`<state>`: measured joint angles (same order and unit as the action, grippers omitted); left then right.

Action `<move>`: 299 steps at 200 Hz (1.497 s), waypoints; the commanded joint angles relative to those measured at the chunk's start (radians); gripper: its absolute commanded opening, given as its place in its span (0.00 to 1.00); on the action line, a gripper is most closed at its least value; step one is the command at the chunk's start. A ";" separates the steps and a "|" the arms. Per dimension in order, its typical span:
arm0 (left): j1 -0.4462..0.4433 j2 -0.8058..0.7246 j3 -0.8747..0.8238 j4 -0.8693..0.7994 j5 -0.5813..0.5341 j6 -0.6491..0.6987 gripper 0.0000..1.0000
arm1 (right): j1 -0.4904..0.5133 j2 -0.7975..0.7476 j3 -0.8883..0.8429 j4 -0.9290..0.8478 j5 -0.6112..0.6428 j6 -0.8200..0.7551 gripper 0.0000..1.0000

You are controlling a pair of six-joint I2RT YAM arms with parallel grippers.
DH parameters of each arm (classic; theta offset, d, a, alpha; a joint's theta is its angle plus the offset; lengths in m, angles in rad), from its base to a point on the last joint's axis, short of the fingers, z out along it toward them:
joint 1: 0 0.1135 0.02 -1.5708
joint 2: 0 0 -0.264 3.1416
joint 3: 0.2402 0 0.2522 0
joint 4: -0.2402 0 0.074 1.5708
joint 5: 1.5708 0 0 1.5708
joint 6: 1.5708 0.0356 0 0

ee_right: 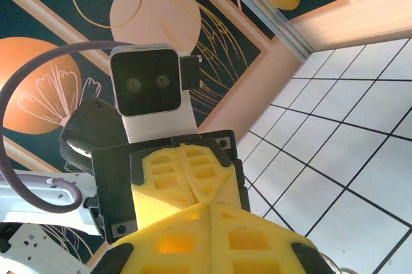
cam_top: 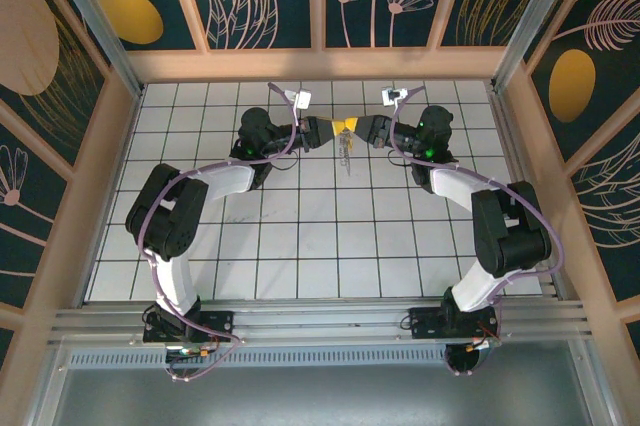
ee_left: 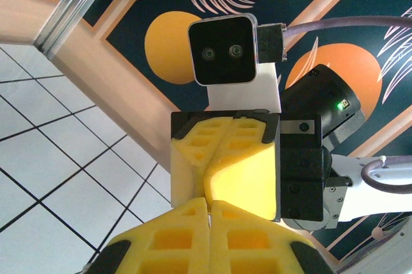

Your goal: Put the keys on the keyring

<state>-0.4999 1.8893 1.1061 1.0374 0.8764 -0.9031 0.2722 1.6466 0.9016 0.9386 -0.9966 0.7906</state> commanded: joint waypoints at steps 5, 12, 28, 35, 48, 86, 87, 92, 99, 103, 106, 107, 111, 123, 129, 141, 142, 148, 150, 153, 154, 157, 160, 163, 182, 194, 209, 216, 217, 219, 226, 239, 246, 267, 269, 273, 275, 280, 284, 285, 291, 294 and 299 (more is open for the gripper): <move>-0.038 0.012 0.026 0.066 0.029 0.006 0.00 | 0.007 0.006 0.030 0.039 0.007 0.006 0.00; -0.038 0.009 0.022 0.075 0.023 0.002 0.00 | 0.006 0.003 0.031 0.037 0.009 0.006 0.00; -0.038 0.001 0.006 0.103 -0.001 -0.014 0.00 | -0.002 -0.011 0.025 0.038 0.022 0.011 0.06; -0.039 -0.002 0.000 0.115 -0.011 -0.018 0.00 | -0.006 -0.019 0.020 0.040 0.030 0.015 0.18; -0.039 -0.013 -0.017 0.135 -0.035 -0.029 0.00 | -0.017 -0.035 0.010 0.045 0.035 0.020 0.27; -0.038 -0.041 -0.047 0.160 -0.084 -0.040 0.00 | -0.057 -0.106 -0.065 0.063 0.070 0.029 0.38; -0.038 -0.042 -0.047 0.160 -0.085 -0.040 0.00 | -0.057 -0.109 -0.068 0.063 0.071 0.028 0.39; -0.038 -0.043 -0.049 0.165 -0.088 -0.046 0.00 | -0.060 -0.120 -0.081 0.064 0.077 0.028 0.39; -0.038 -0.046 -0.054 0.176 -0.095 -0.053 0.00 | -0.063 -0.135 -0.101 0.065 0.084 0.025 0.39; -0.038 -0.047 -0.056 0.182 -0.099 -0.057 0.00 | -0.065 -0.143 -0.113 0.065 0.089 0.020 0.40; -0.039 -0.048 -0.058 0.186 -0.100 -0.062 0.00 | -0.064 -0.149 -0.120 0.065 0.092 0.017 0.40; -0.039 -0.048 -0.059 0.188 -0.102 -0.064 0.00 | -0.064 -0.150 -0.123 0.065 0.092 0.016 0.40; -0.038 -0.048 -0.061 0.192 -0.105 -0.070 0.00 | -0.063 -0.158 -0.136 0.065 0.097 0.012 0.40; -0.038 -0.052 -0.069 0.213 -0.116 -0.089 0.00 | -0.060 -0.181 -0.176 0.069 0.112 0.000 0.41; -0.038 -0.052 -0.071 0.223 -0.121 -0.098 0.00 | -0.058 -0.191 -0.197 0.076 0.119 -0.004 0.42; -0.038 -0.053 -0.077 0.238 -0.128 -0.110 0.00 | -0.053 -0.211 -0.238 0.092 0.133 -0.015 0.44; -0.038 -0.053 -0.077 0.238 -0.129 -0.111 0.00 | -0.052 -0.212 -0.242 0.094 0.134 -0.016 0.44; -0.038 -0.054 -0.079 0.243 -0.132 -0.116 0.00 | -0.050 -0.222 -0.259 0.104 0.141 -0.020 0.45; -0.038 -0.053 -0.080 0.244 -0.134 -0.118 0.00 | -0.049 -0.225 -0.265 0.107 0.143 -0.023 0.45; -0.038 -0.054 -0.081 0.245 -0.137 -0.119 0.00 | -0.047 -0.229 -0.274 0.111 0.146 -0.026 0.46; -0.038 -0.055 -0.081 0.245 -0.138 -0.120 0.00 | -0.047 -0.230 -0.277 0.111 0.147 -0.027 0.46; -0.038 -0.055 -0.081 0.245 -0.140 -0.122 0.00 | -0.045 -0.234 -0.284 0.114 0.149 -0.029 0.46; -0.038 -0.057 -0.084 0.245 -0.143 -0.122 0.00 | -0.042 -0.238 -0.291 0.117 0.153 -0.032 0.47; -0.039 -0.058 -0.084 0.244 -0.146 -0.123 0.00 | -0.039 -0.242 -0.296 0.119 0.155 -0.033 0.47; -0.039 -0.061 -0.090 0.241 -0.158 -0.123 0.00 | -0.019 -0.265 -0.318 0.111 0.179 -0.064 0.48; -0.039 -0.063 -0.091 0.240 -0.162 -0.127 0.00 | 0.002 -0.276 -0.319 0.088 0.197 -0.087 0.49; -0.038 -0.062 -0.089 0.240 -0.162 -0.130 0.00 | 0.023 -0.281 -0.309 0.054 0.218 -0.116 0.50; -0.038 -0.061 -0.089 0.240 -0.162 -0.132 0.00 | 0.031 -0.279 -0.303 0.042 0.225 -0.126 0.50; -0.038 -0.061 -0.088 0.240 -0.162 -0.132 0.00 | 0.031 -0.279 -0.302 0.040 0.227 -0.127 0.50; -0.040 -0.061 -0.089 0.240 -0.163 -0.132 0.00 | 0.035 -0.277 -0.299 0.037 0.229 -0.130 0.50; -0.040 -0.061 -0.088 0.240 -0.163 -0.132 0.00 | 0.042 -0.273 -0.290 0.026 0.235 -0.139 0.50; -0.039 -0.061 -0.089 0.240 -0.163 -0.133 0.00 | 0.053 -0.261 -0.273 0.011 0.244 -0.149 0.51; -0.040 -0.062 -0.089 0.240 -0.162 -0.133 0.00 | 0.057 -0.253 -0.264 0.008 0.247 -0.153 0.51; -0.040 -0.064 -0.087 0.239 -0.161 -0.133 0.00 | 0.067 -0.231 -0.240 -0.004 0.253 -0.158 0.51; -0.040 -0.064 -0.087 0.239 -0.160 -0.134 0.00 | 0.068 -0.229 -0.239 -0.005 0.253 -0.160 0.51; -0.040 -0.064 -0.085 0.239 -0.159 -0.132 0.00 | 0.070 -0.225 -0.235 -0.008 0.256 -0.161 0.51; -0.040 -0.065 -0.086 0.239 -0.158 -0.133 0.00 | 0.070 -0.223 -0.233 -0.009 0.257 -0.162 0.51; -0.040 -0.066 -0.086 0.239 -0.158 -0.134 0.00 | 0.071 -0.219 -0.229 -0.010 0.256 -0.163 0.51; -0.039 -0.066 -0.086 0.239 -0.157 -0.132 0.00 | 0.071 -0.216 -0.227 -0.010 0.257 -0.163 0.50; -0.040 -0.066 -0.087 0.239 -0.158 -0.133 0.00 | 0.071 -0.216 -0.226 -0.011 0.257 -0.164 0.50; -0.040 -0.067 -0.087 0.239 -0.158 -0.134 0.00 | 0.074 -0.209 -0.221 -0.014 0.257 -0.164 0.50; -0.040 -0.067 -0.087 0.238 -0.158 -0.132 0.00 | 0.075 -0.207 -0.218 -0.016 0.256 -0.165 0.50; -0.040 -0.067 -0.087 0.237 -0.160 -0.133 0.00 | 0.077 -0.203 -0.214 -0.018 0.257 -0.166 0.50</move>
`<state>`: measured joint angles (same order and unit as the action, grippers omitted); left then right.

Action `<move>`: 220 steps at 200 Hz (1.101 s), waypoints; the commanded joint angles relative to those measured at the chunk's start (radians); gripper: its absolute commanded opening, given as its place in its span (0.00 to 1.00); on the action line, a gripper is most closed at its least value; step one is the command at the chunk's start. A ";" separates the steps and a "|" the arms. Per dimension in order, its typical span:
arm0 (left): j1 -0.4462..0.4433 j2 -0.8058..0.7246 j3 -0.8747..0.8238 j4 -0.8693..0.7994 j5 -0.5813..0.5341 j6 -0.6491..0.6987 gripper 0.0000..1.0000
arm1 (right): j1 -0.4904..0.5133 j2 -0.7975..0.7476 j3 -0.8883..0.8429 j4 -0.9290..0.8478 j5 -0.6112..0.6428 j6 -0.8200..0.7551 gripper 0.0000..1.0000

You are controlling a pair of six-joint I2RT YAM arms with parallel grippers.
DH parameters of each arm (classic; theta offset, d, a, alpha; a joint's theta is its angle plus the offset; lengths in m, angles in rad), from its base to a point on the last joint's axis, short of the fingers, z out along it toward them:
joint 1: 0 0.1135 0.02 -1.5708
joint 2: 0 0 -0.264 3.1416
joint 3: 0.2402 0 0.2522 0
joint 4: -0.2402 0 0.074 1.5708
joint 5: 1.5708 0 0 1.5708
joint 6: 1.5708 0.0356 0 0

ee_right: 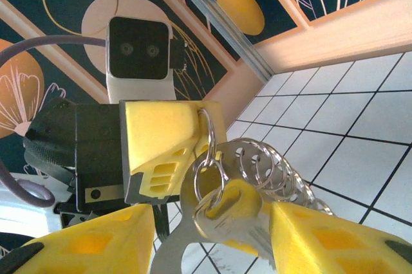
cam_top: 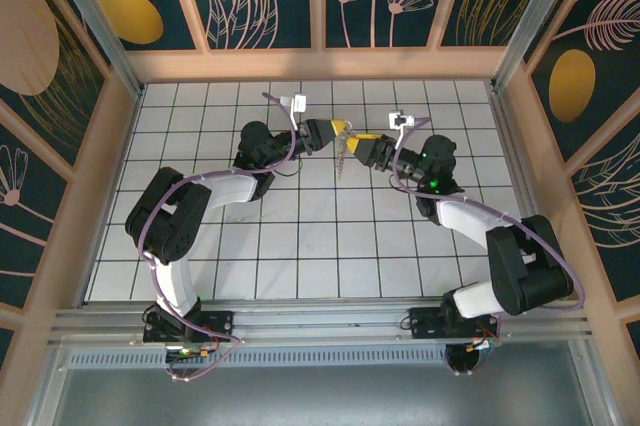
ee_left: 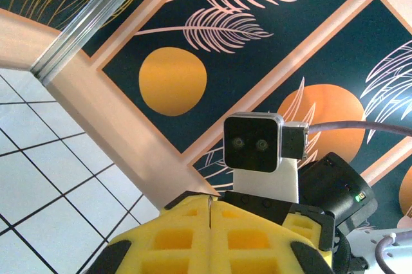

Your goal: Put the keys on the keyring

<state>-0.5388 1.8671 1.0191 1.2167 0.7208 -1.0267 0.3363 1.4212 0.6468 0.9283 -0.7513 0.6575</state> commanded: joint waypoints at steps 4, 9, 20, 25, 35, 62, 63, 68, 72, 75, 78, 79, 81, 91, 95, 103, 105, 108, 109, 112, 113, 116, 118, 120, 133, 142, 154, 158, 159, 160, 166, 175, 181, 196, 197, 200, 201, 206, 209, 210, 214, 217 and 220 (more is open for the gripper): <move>-0.001 -0.045 0.000 0.058 -0.003 -0.010 0.00 | 0.014 0.026 0.044 -0.009 0.010 -0.034 0.50; 0.000 -0.044 0.000 0.058 -0.005 -0.010 0.00 | 0.017 0.032 0.047 -0.012 0.009 -0.037 0.50; -0.001 -0.046 0.000 0.058 -0.005 -0.009 0.00 | 0.025 0.039 0.057 -0.027 0.009 -0.047 0.47; -0.001 -0.045 0.000 0.058 -0.007 -0.009 0.00 | 0.028 0.041 0.059 -0.034 0.009 -0.052 0.45; -0.001 -0.045 -0.002 0.056 -0.009 -0.009 0.00 | 0.031 0.043 0.058 -0.039 0.010 -0.056 0.41; -0.001 -0.051 -0.004 0.049 -0.020 -0.001 0.00 | 0.033 0.038 0.034 -0.038 0.013 -0.061 0.32; -0.001 -0.051 -0.005 0.049 -0.019 -0.002 0.00 | 0.033 0.038 0.033 -0.037 0.013 -0.061 0.32; -0.001 -0.051 -0.005 0.047 -0.021 -0.001 0.00 | 0.033 0.035 0.026 -0.035 0.015 -0.061 0.32; -0.001 -0.053 -0.005 0.047 -0.022 0.000 0.00 | 0.033 0.033 0.022 -0.033 0.016 -0.061 0.32; 0.000 -0.053 -0.005 0.047 -0.023 0.000 0.00 | 0.033 0.030 0.017 -0.031 0.017 -0.061 0.32; -0.001 -0.053 -0.005 0.046 -0.023 0.002 0.00 | 0.033 0.030 0.016 -0.029 0.017 -0.061 0.32; -0.001 -0.054 -0.004 0.046 -0.023 0.002 0.00 | 0.033 0.028 0.014 -0.029 0.017 -0.061 0.32; -0.001 -0.054 -0.004 0.046 -0.022 0.001 0.00 | 0.032 0.027 0.010 -0.027 0.015 -0.061 0.32; -0.001 -0.055 -0.004 0.043 -0.023 0.004 0.00 | 0.032 0.023 -0.002 -0.022 0.016 -0.059 0.28; -0.001 -0.057 -0.004 0.043 -0.023 0.004 0.00 | 0.033 0.022 -0.005 -0.021 0.016 -0.059 0.27; 0.000 -0.056 -0.003 0.041 -0.023 0.005 0.00 | 0.033 0.018 -0.011 -0.017 0.015 -0.058 0.26; -0.001 -0.057 -0.004 0.041 -0.023 0.006 0.00 | 0.033 0.019 -0.013 -0.016 0.014 -0.058 0.25; -0.001 -0.057 -0.002 0.040 -0.023 0.006 0.00 | 0.032 0.019 -0.014 -0.016 0.014 -0.058 0.24; -0.001 -0.057 -0.002 0.040 -0.023 0.006 0.00 | 0.033 0.018 -0.015 -0.015 0.014 -0.058 0.24; -0.001 -0.057 -0.003 0.040 -0.023 0.007 0.00 | 0.032 0.017 -0.016 -0.014 0.012 -0.058 0.23; -0.001 -0.057 -0.003 0.040 -0.023 0.007 0.00 | 0.033 0.017 -0.016 -0.014 0.012 -0.058 0.23; -0.001 -0.059 -0.002 0.039 -0.023 0.007 0.00 | 0.032 0.016 -0.017 -0.013 0.011 -0.057 0.23; -0.001 -0.059 -0.003 0.038 -0.023 0.008 0.00 | 0.033 0.017 -0.017 -0.013 0.010 -0.058 0.23; -0.001 -0.060 -0.003 0.038 -0.023 0.007 0.00 | 0.033 0.016 -0.018 -0.012 0.009 -0.058 0.23; -0.001 -0.060 -0.001 0.037 -0.023 0.008 0.00 | 0.033 0.013 -0.021 -0.011 0.003 -0.058 0.27; -0.001 -0.062 0.000 0.034 -0.020 0.010 0.00 | 0.033 0.012 -0.024 -0.011 0.004 -0.058 0.33; -0.001 -0.062 -0.001 0.033 -0.019 0.010 0.00 | 0.032 0.007 -0.026 -0.012 0.008 -0.061 0.35; -0.001 -0.061 -0.001 0.033 -0.020 0.010 0.00 | 0.032 0.004 -0.026 -0.014 0.009 -0.061 0.36; -0.001 -0.062 -0.001 0.033 -0.020 0.010 0.00 | 0.032 0.005 -0.026 -0.014 0.009 -0.062 0.36; -0.001 -0.061 -0.001 0.032 -0.019 0.011 0.00 | 0.033 0.004 -0.026 -0.014 0.009 -0.062 0.36; -0.001 -0.062 -0.001 0.032 -0.019 0.011 0.00 | 0.031 0.001 -0.026 -0.017 0.010 -0.064 0.37; -0.001 -0.063 0.001 0.030 -0.018 0.011 0.00 | 0.030 -0.002 -0.024 -0.019 0.012 -0.064 0.38; -0.001 -0.062 0.002 0.030 -0.018 0.011 0.00 | 0.028 -0.006 -0.023 -0.019 0.013 -0.065 0.39; 0.000 -0.063 0.002 0.029 -0.015 0.011 0.00 | 0.021 -0.018 -0.022 -0.018 0.013 -0.064 0.43; 0.000 -0.063 0.002 0.029 -0.015 0.011 0.00 | 0.020 -0.019 -0.022 -0.018 0.012 -0.064 0.43; -0.001 -0.062 0.003 0.029 -0.014 0.011 0.00 | 0.017 -0.023 -0.022 -0.018 0.013 -0.064 0.44; -0.001 -0.062 0.003 0.029 -0.015 0.012 0.00 | 0.017 -0.024 -0.022 -0.018 0.013 -0.064 0.44; -0.001 -0.063 0.004 0.029 -0.013 0.011 0.00 | 0.014 -0.029 -0.021 -0.019 0.013 -0.063 0.45; -0.001 -0.063 0.004 0.028 -0.012 0.010 0.00 | 0.011 -0.033 -0.021 -0.018 0.013 -0.062 0.45; -0.001 -0.063 0.004 0.028 -0.012 0.011 0.00 | 0.011 -0.034 -0.021 -0.018 0.013 -0.062 0.45; -0.001 -0.063 0.004 0.027 -0.012 0.011 0.00 | 0.007 -0.040 -0.022 -0.019 0.013 -0.061 0.46; -0.001 -0.063 0.004 0.027 -0.011 0.011 0.00 | 0.005 -0.044 -0.022 -0.019 0.014 -0.061 0.46; -0.001 -0.062 0.004 0.027 -0.012 0.012 0.00 | 0.002 -0.049 -0.022 -0.019 0.015 -0.060 0.47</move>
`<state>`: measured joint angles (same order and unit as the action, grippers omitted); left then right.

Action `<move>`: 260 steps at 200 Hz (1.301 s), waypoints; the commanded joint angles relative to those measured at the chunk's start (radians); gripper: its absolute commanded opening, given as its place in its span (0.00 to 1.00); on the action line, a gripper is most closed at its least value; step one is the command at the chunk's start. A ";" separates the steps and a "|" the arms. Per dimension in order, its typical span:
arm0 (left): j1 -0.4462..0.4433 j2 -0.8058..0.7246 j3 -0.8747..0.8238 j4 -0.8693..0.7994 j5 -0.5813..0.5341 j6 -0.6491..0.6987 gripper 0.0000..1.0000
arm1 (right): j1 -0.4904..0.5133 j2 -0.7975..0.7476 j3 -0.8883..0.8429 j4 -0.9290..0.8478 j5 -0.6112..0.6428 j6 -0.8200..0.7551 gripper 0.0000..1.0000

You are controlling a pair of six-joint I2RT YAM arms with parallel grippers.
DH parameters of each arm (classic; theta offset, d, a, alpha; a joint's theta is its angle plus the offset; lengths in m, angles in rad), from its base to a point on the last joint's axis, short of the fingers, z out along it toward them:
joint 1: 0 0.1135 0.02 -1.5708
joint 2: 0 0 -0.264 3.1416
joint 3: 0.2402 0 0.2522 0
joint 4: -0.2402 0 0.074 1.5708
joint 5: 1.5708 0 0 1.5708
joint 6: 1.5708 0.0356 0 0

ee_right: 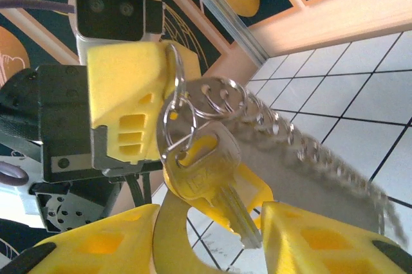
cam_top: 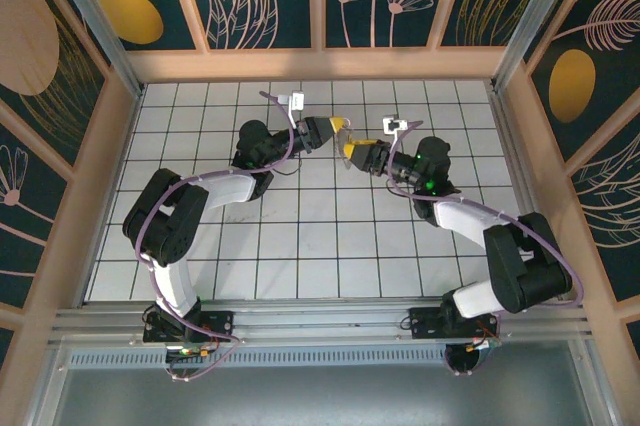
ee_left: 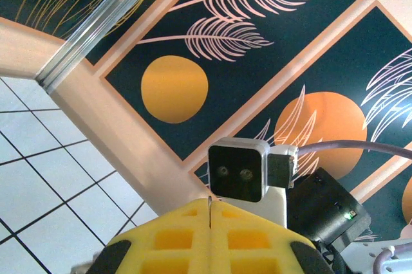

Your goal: Put the keys on the keyring

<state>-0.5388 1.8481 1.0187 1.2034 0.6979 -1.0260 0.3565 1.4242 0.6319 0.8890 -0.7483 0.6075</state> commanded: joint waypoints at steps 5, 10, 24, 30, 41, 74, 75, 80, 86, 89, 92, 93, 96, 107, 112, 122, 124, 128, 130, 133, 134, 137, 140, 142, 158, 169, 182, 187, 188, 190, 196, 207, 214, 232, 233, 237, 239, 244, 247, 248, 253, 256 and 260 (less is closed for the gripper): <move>-0.001 -0.043 0.004 0.041 0.011 0.012 0.00 | -0.022 -0.060 -0.009 0.019 0.013 -0.009 0.47; -0.001 -0.044 0.004 0.039 0.012 0.011 0.00 | -0.027 -0.066 -0.010 0.019 0.015 -0.009 0.48; -0.001 -0.045 0.005 0.041 0.014 0.012 0.00 | -0.035 -0.081 -0.012 0.015 0.023 -0.008 0.49; -0.001 -0.047 0.004 0.041 0.015 0.012 0.00 | -0.039 -0.085 -0.012 0.013 0.024 -0.008 0.49; -0.001 -0.046 0.005 0.041 0.015 0.010 0.00 | -0.040 -0.085 -0.008 0.010 0.024 -0.008 0.49; -0.001 -0.047 0.008 0.044 0.019 0.008 0.00 | -0.039 -0.066 0.010 0.015 0.017 -0.002 0.49; -0.001 -0.046 0.008 0.044 0.019 0.009 0.00 | -0.039 -0.066 0.010 0.015 0.017 -0.001 0.49; -0.001 -0.046 0.008 0.044 0.020 0.007 0.00 | -0.040 -0.060 0.013 0.016 0.015 0.001 0.49; -0.001 -0.047 0.009 0.044 0.022 0.007 0.00 | -0.037 -0.054 0.017 0.018 0.012 0.003 0.49; -0.001 -0.047 0.009 0.044 0.022 0.007 0.00 | -0.036 -0.051 0.018 0.019 0.011 0.004 0.49; -0.001 -0.046 0.009 0.044 0.022 0.007 0.00 | -0.035 -0.048 0.021 0.019 0.008 0.005 0.49; -0.001 -0.046 0.010 0.044 0.022 0.007 0.00 | -0.035 -0.047 0.021 0.019 0.008 0.004 0.49; -0.002 -0.047 0.011 0.044 0.022 0.007 0.00 | -0.034 -0.044 0.023 0.021 0.006 0.006 0.49; -0.002 -0.047 0.011 0.044 0.024 0.007 0.00 | -0.029 -0.039 0.026 0.022 0.005 0.007 0.49; -0.001 -0.047 0.011 0.045 0.024 0.006 0.00 | -0.026 -0.036 0.028 0.022 0.006 0.004 0.49; -0.001 -0.047 0.012 0.045 0.023 0.006 0.00 | -0.021 -0.031 0.031 0.021 0.007 0.002 0.49; -0.001 -0.047 0.012 0.045 0.024 0.007 0.00 | -0.020 -0.030 0.032 0.021 0.007 0.002 0.49; -0.002 -0.047 0.012 0.046 0.023 0.007 0.00 | -0.018 -0.027 0.032 0.021 0.009 0.001 0.49; -0.001 -0.047 0.012 0.045 0.024 0.006 0.00 | -0.017 -0.026 0.033 0.021 0.009 0.001 0.49; -0.001 -0.046 0.012 0.045 0.024 0.006 0.00 | -0.015 -0.025 0.033 0.021 0.009 0.000 0.49; -0.001 -0.046 0.012 0.045 0.023 0.006 0.00 | -0.016 -0.024 0.034 0.021 0.010 0.000 0.49; -0.001 -0.046 0.013 0.045 0.024 0.006 0.00 | -0.013 -0.022 0.035 0.019 0.010 -0.001 0.49; 0.000 -0.047 0.012 0.045 0.024 0.007 0.00 | -0.013 -0.021 0.037 0.018 0.012 -0.001 0.49; -0.001 -0.046 0.012 0.045 0.024 0.007 0.00 | -0.012 -0.019 0.038 0.018 0.013 -0.002 0.49; -0.001 -0.045 0.011 0.047 0.023 0.005 0.00 | -0.005 -0.008 0.042 0.018 0.015 -0.003 0.48; -0.003 -0.043 0.011 0.048 0.023 0.003 0.00 | 0.000 -0.002 0.046 0.018 0.017 -0.003 0.48; -0.002 -0.044 0.009 0.050 0.023 0.003 0.00 | 0.001 0.005 0.048 0.018 0.016 -0.005 0.44; -0.002 -0.046 0.008 0.050 0.022 0.004 0.00 | 0.002 0.006 0.048 0.018 0.017 -0.005 0.43; -0.002 -0.046 0.008 0.050 0.022 0.005 0.00 | 0.002 0.007 0.048 0.018 0.017 -0.005 0.43; -0.003 -0.047 0.007 0.050 0.022 0.006 0.00 | 0.002 0.007 0.048 0.018 0.016 -0.005 0.42; -0.003 -0.046 0.006 0.050 0.022 0.006 0.00 | 0.004 0.008 0.046 0.019 0.016 -0.005 0.39; -0.003 -0.046 0.005 0.050 0.018 0.006 0.00 | 0.005 0.007 0.043 0.018 0.014 -0.006 0.31; -0.002 -0.047 0.004 0.050 0.018 0.006 0.00 | 0.004 0.006 0.041 0.018 0.011 -0.006 0.27; -0.003 -0.047 0.002 0.051 0.009 0.007 0.00 | 0.008 -0.001 0.031 0.018 0.006 -0.009 0.15; -0.003 -0.048 0.002 0.051 0.009 0.007 0.00 | 0.008 -0.001 0.031 0.018 0.006 -0.009 0.14; -0.003 -0.048 0.001 0.051 0.007 0.007 0.00 | 0.008 -0.003 0.029 0.018 0.004 -0.010 0.11; -0.003 -0.048 0.002 0.052 0.007 0.007 0.00 | 0.010 -0.004 0.028 0.019 0.004 -0.010 0.09; -0.002 -0.048 0.001 0.052 0.005 0.007 0.00 | 0.009 -0.006 0.025 0.018 0.003 -0.011 0.06; -0.003 -0.048 0.002 0.051 0.005 0.007 0.00 | 0.011 -0.006 0.025 0.018 0.002 -0.012 0.04; -0.003 -0.049 0.002 0.051 0.006 0.006 0.00 | 0.011 -0.007 0.024 0.018 0.002 -0.012 0.03; -0.003 -0.048 0.002 0.051 0.004 0.007 0.00 | 0.012 -0.008 0.023 0.016 -0.001 -0.013 0.00; -0.003 -0.046 0.001 0.053 0.004 0.008 0.00 | 0.014 -0.010 0.023 0.015 -0.001 -0.014 0.00; -0.003 -0.047 0.001 0.053 0.004 0.007 0.00 | 0.016 -0.010 0.022 0.014 -0.002 -0.015 0.00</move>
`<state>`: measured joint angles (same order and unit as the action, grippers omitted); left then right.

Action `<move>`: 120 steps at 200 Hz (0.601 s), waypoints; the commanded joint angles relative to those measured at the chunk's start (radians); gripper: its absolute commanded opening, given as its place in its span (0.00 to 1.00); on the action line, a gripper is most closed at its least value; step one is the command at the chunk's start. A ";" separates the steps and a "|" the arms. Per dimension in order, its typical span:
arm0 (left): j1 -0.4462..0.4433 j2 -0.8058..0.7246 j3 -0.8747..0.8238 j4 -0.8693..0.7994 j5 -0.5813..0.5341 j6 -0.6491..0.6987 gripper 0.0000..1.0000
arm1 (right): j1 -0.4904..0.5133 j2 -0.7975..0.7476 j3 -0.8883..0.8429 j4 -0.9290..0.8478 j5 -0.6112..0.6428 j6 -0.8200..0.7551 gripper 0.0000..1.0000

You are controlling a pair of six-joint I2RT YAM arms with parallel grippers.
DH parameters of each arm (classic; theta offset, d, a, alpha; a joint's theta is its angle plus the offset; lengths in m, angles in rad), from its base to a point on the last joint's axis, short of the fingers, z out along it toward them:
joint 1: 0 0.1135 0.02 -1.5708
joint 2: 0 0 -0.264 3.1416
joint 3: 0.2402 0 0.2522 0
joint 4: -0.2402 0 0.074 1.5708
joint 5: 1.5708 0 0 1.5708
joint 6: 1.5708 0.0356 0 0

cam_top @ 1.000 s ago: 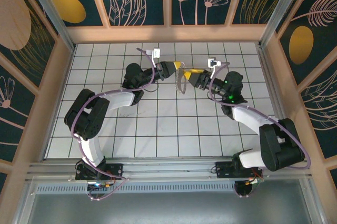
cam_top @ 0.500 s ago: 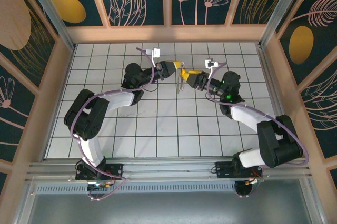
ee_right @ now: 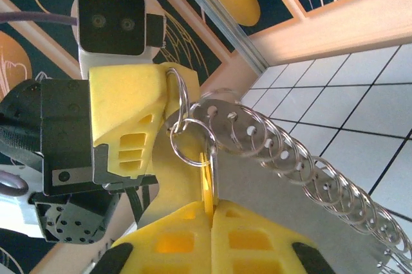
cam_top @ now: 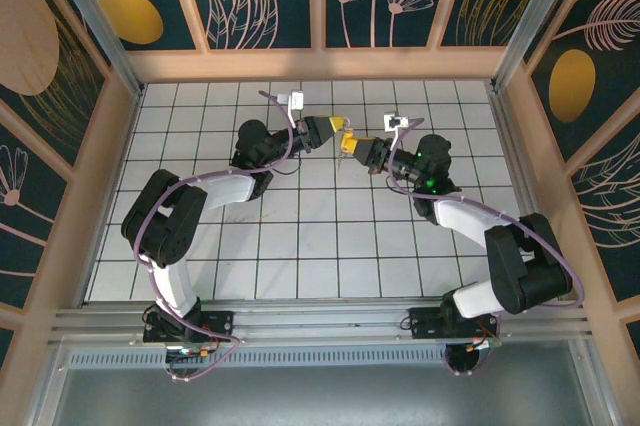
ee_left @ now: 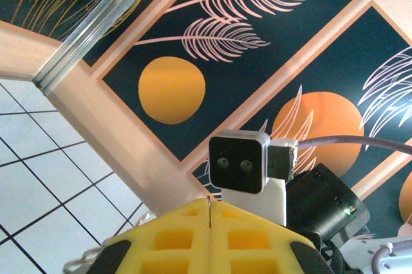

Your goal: Put the keys on the keyring

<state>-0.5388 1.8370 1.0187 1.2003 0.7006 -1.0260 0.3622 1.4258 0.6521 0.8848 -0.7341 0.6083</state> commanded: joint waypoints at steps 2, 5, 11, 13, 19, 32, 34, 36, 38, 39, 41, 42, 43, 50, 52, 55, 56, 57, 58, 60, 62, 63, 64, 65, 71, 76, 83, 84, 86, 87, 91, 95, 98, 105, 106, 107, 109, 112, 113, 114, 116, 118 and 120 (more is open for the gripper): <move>-0.002 -0.035 0.001 0.056 0.001 0.006 0.00 | 0.010 -0.012 0.003 0.016 -0.017 -0.017 0.00; -0.002 -0.037 0.001 0.057 0.000 0.006 0.00 | 0.012 -0.013 0.003 0.014 -0.016 -0.017 0.00; -0.003 -0.037 0.000 0.058 -0.002 0.007 0.00 | 0.016 -0.014 0.003 0.011 -0.016 -0.020 0.00; -0.003 -0.038 0.001 0.058 -0.003 0.007 0.00 | 0.017 -0.014 0.004 0.010 -0.016 -0.021 0.00; -0.003 -0.037 0.000 0.058 -0.004 0.007 0.00 | 0.021 -0.014 0.006 0.008 -0.017 -0.022 0.00; -0.002 -0.035 -0.001 0.059 -0.006 0.006 0.00 | 0.033 -0.010 0.012 0.003 -0.020 -0.026 0.00; -0.002 -0.035 -0.002 0.059 -0.006 0.006 0.00 | 0.035 -0.010 0.013 0.001 -0.020 -0.027 0.00; -0.003 -0.036 -0.001 0.059 -0.006 0.007 0.00 | 0.038 -0.009 0.015 -0.001 -0.020 -0.029 0.00; -0.003 -0.036 -0.001 0.059 -0.006 0.007 0.00 | 0.040 -0.008 0.017 -0.003 -0.020 -0.030 0.00; -0.003 -0.036 -0.002 0.060 -0.006 0.006 0.00 | 0.040 -0.007 0.018 -0.004 -0.019 -0.031 0.00; -0.003 -0.035 -0.003 0.060 -0.007 0.006 0.00 | 0.041 -0.008 0.020 -0.006 -0.020 -0.033 0.00; -0.003 -0.035 -0.002 0.061 -0.007 0.006 0.00 | 0.043 -0.008 0.021 -0.008 -0.020 -0.034 0.00; -0.003 -0.035 -0.003 0.061 -0.008 0.006 0.00 | 0.044 -0.008 0.022 -0.008 -0.020 -0.035 0.00; -0.003 -0.036 -0.003 0.061 -0.007 0.007 0.00 | 0.052 -0.005 0.028 -0.015 -0.019 -0.041 0.00; -0.003 -0.035 -0.003 0.062 -0.007 0.007 0.00 | 0.054 -0.004 0.029 -0.017 -0.019 -0.043 0.00; -0.003 -0.036 -0.003 0.062 -0.007 0.007 0.00 | 0.057 -0.004 0.032 -0.021 -0.018 -0.045 0.00; -0.003 -0.036 -0.003 0.062 -0.007 0.007 0.00 | 0.059 -0.005 0.033 -0.021 -0.018 -0.046 0.00; -0.003 -0.035 -0.003 0.062 -0.007 0.007 0.00 | 0.060 -0.005 0.034 -0.023 -0.018 -0.046 0.00; -0.003 -0.035 -0.003 0.062 -0.007 0.007 0.00 | 0.061 -0.004 0.035 -0.023 -0.018 -0.047 0.00; -0.003 -0.036 -0.004 0.062 -0.007 0.007 0.00 | 0.064 -0.003 0.036 -0.025 -0.018 -0.048 0.00; -0.003 -0.036 -0.004 0.062 -0.008 0.007 0.00 | 0.065 -0.004 0.038 -0.027 -0.016 -0.049 0.00; -0.003 -0.036 -0.004 0.062 -0.008 0.006 0.00 | 0.066 -0.004 0.039 -0.028 -0.016 -0.050 0.00; -0.003 -0.035 -0.004 0.062 -0.009 0.006 0.00 | 0.067 -0.004 0.040 -0.028 -0.016 -0.052 0.00; -0.003 -0.035 -0.004 0.062 -0.009 0.007 0.00 | 0.068 -0.004 0.041 -0.029 -0.016 -0.052 0.00; -0.003 -0.034 -0.004 0.063 -0.009 0.006 0.00 | 0.073 -0.001 0.044 -0.035 -0.014 -0.057 0.00; -0.003 -0.033 -0.006 0.064 -0.007 0.006 0.00 | 0.076 0.000 0.047 -0.036 -0.011 -0.059 0.00; -0.003 -0.034 -0.006 0.064 -0.008 0.006 0.00 | 0.079 0.002 0.050 -0.038 -0.009 -0.059 0.00; -0.003 -0.034 -0.006 0.064 -0.008 0.006 0.00 | 0.079 0.001 0.050 -0.038 -0.008 -0.059 0.00; -0.003 -0.033 -0.007 0.065 -0.009 0.006 0.00 | 0.079 0.002 0.050 -0.038 -0.007 -0.059 0.00; -0.003 -0.033 -0.007 0.065 -0.008 0.006 0.00 | 0.080 0.002 0.051 -0.038 -0.007 -0.059 0.00; -0.002 -0.034 -0.007 0.065 -0.009 0.005 0.00 | 0.080 0.004 0.053 -0.038 -0.008 -0.059 0.00; -0.002 -0.033 -0.007 0.065 -0.009 0.006 0.00 | 0.082 0.005 0.055 -0.038 -0.005 -0.059 0.00; -0.003 -0.032 -0.006 0.065 -0.009 0.006 0.00 | 0.081 0.005 0.056 -0.039 -0.005 -0.059 0.00; -0.003 -0.031 -0.007 0.068 -0.009 0.004 0.00 | 0.081 0.006 0.058 -0.039 -0.001 -0.058 0.00; -0.003 -0.031 -0.006 0.068 -0.009 0.004 0.00 | 0.082 0.006 0.058 -0.039 -0.001 -0.058 0.00; -0.002 -0.031 -0.007 0.068 -0.009 0.003 0.00 | 0.082 0.006 0.058 -0.039 0.000 -0.058 0.00; -0.001 -0.033 -0.007 0.068 -0.009 0.004 0.00 | 0.083 0.006 0.059 -0.038 0.000 -0.058 0.00; -0.002 -0.033 -0.009 0.068 -0.009 0.004 0.00 | 0.083 0.006 0.060 -0.038 0.002 -0.056 0.00; -0.003 -0.033 -0.009 0.069 -0.009 0.004 0.00 | 0.083 0.007 0.061 -0.038 0.003 -0.056 0.00; -0.003 -0.033 -0.008 0.069 -0.009 0.004 0.00 | 0.083 0.007 0.061 -0.039 0.004 -0.056 0.00; -0.003 -0.032 -0.009 0.070 -0.009 0.004 0.00 | 0.083 0.007 0.062 -0.040 0.005 -0.056 0.00; -0.002 -0.032 -0.008 0.070 -0.009 0.004 0.00 | 0.083 0.007 0.063 -0.041 0.006 -0.056 0.00; -0.002 -0.033 -0.008 0.070 -0.009 0.004 0.00 | 0.083 0.008 0.063 -0.041 0.007 -0.055 0.00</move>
<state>-0.5358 1.8370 1.0168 1.2060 0.6949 -1.0260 0.4240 1.4258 0.6750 0.8551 -0.7216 0.5770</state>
